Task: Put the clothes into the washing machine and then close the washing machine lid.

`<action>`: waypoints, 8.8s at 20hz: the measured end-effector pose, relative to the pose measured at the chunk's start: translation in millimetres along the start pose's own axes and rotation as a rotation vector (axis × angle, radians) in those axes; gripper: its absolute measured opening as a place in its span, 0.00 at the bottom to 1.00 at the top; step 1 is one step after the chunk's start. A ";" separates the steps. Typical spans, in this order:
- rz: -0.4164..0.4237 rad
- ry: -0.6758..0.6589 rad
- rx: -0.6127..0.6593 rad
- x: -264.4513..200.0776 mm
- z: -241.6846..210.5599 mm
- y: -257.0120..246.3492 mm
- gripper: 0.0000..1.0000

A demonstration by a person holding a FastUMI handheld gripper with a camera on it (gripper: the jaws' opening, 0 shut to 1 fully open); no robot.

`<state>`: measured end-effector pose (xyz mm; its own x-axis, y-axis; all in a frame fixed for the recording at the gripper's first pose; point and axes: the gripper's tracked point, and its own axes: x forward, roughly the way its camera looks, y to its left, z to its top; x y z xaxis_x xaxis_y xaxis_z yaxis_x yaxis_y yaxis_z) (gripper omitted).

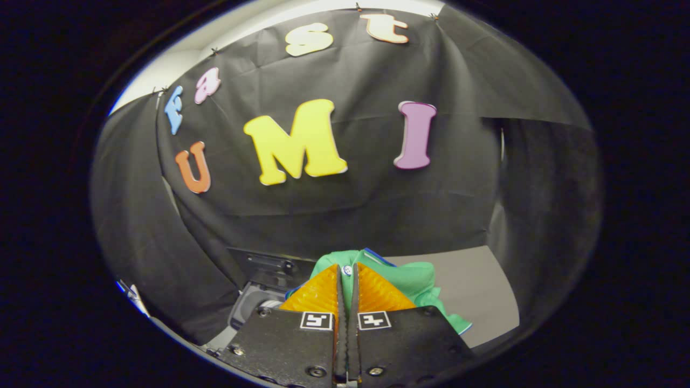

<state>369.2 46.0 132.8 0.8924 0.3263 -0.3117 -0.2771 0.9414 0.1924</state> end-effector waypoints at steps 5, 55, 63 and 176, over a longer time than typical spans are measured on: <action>0.158 -0.006 -0.041 2.2 8.0 86.9 0.04; -0.146 0.516 -0.012 314.2 -380.0 191.7 0.04; -0.139 0.512 -0.051 307.5 -376.1 195.0 0.98; -0.250 -0.229 -0.075 -271.3 -251.3 57.1 0.99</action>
<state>21.8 32.7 -5.5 0.9904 0.0653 -0.1218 -0.0577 0.9962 0.0647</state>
